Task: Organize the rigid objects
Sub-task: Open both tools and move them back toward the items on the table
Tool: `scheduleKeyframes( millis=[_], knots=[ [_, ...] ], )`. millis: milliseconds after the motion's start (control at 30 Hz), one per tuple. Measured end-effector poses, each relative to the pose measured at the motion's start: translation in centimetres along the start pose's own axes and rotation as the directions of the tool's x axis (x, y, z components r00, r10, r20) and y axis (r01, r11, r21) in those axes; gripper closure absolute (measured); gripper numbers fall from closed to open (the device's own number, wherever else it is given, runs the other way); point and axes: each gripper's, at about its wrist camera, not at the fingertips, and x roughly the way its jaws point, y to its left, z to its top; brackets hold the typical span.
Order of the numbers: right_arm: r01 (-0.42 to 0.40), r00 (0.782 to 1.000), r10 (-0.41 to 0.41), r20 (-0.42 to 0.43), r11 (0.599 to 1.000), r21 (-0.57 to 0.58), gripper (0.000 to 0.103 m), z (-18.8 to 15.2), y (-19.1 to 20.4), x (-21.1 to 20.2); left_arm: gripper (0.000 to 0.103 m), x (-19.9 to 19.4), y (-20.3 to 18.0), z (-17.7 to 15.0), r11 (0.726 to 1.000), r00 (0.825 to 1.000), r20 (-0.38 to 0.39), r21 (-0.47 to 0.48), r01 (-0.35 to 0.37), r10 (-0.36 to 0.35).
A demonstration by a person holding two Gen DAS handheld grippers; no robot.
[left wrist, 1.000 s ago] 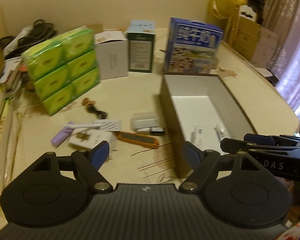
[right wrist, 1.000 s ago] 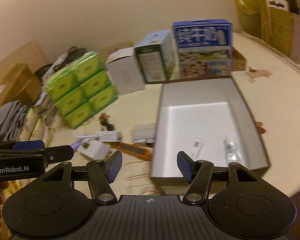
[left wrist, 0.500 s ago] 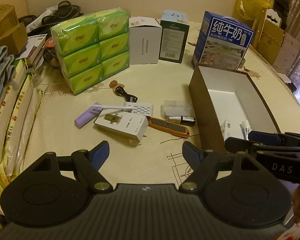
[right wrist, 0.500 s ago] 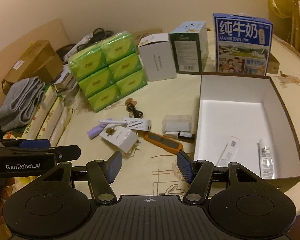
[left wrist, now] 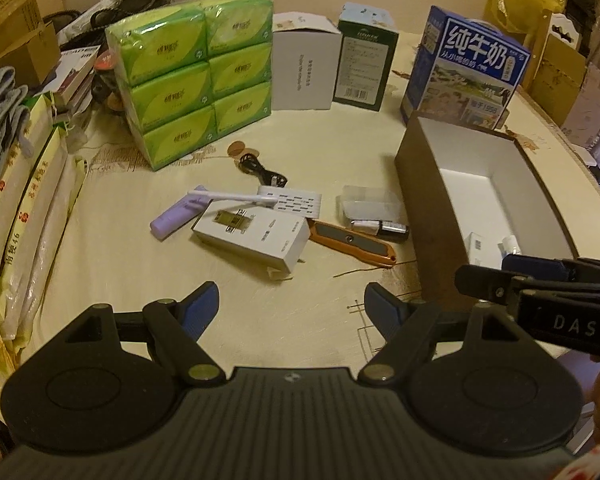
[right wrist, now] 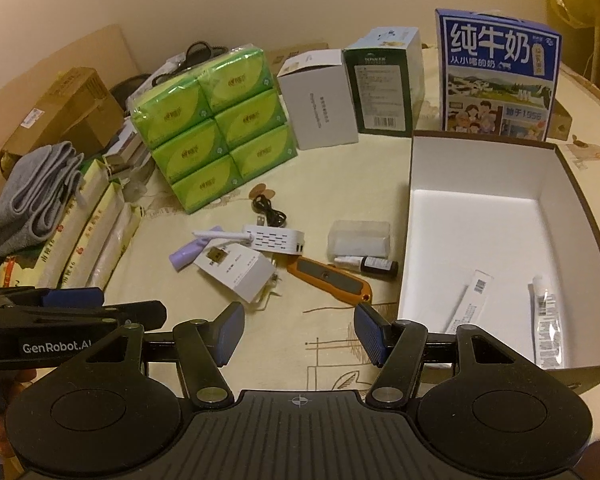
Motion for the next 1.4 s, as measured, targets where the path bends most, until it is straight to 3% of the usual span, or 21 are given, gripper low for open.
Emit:
scheduleKeyframes(
  millis=[367,767,1167,1400],
  knots=[
    [0.0,0.998,-0.003,-0.057,0.999,-0.039,0.045,0.7,-0.5,4.1,0.031,3.9,0.5,0.3,1.0,0.999,-0.042,0.003,-0.023,0.023],
    [0.011,0.995,-0.018,-0.1,0.997,-0.077,0.045,3.2,-1.2,10.1,0.034,11.0,0.7,1.6,0.999,0.997,-0.067,0.002,-0.036,0.036],
    [0.023,0.992,-0.032,-0.123,0.997,-0.073,0.045,4.8,-2.7,14.3,0.034,17.1,1.2,4.4,0.991,0.995,-0.098,-0.131,-0.027,0.014],
    [0.019,0.99,-0.029,-0.137,0.997,-0.07,0.045,5.3,-3.2,16.3,0.034,19.2,1.7,5.6,0.975,0.992,-0.119,-0.208,-0.071,0.047]
  ],
)
